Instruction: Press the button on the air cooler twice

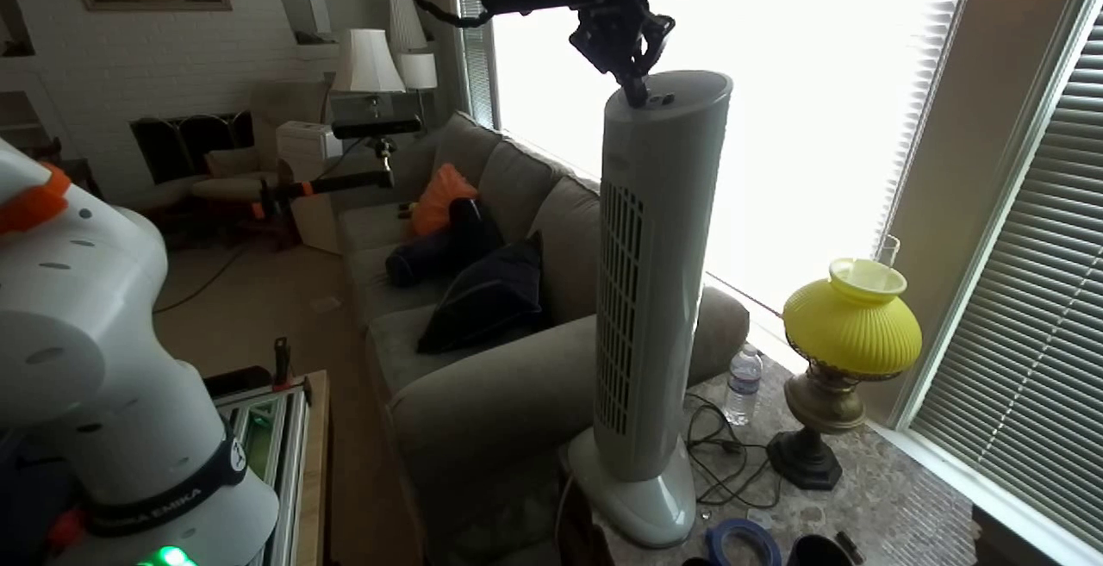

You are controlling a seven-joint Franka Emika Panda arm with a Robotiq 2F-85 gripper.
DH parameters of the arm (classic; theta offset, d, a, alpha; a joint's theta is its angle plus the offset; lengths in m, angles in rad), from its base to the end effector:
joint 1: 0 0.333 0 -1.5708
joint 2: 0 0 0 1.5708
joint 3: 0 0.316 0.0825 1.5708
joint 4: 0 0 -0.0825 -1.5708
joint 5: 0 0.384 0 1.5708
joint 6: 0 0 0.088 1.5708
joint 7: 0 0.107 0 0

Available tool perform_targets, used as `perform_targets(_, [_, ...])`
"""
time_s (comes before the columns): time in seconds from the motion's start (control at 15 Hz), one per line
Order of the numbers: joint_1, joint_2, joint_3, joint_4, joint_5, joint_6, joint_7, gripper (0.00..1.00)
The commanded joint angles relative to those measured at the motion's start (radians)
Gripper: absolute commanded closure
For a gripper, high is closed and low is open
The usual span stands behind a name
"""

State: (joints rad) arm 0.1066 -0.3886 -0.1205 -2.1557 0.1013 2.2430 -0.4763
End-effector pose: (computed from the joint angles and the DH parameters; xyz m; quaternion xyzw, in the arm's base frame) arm 0.4773 -0.0119 0.6067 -0.9490 -0.2004 -0.2431 0.0104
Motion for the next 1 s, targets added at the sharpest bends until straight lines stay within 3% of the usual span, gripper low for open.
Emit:
perform_targets(0.0, [0.005,0.008,0.002,-0.055,0.022,0.022,-0.018,1.0])
perform_targets(0.53, [0.006,-0.012,0.001,-0.072,0.02,0.025,-0.026,1.0])
perform_targets(0.93, [-0.012,-0.055,0.03,-0.031,-0.04,-0.07,0.011,1.0])
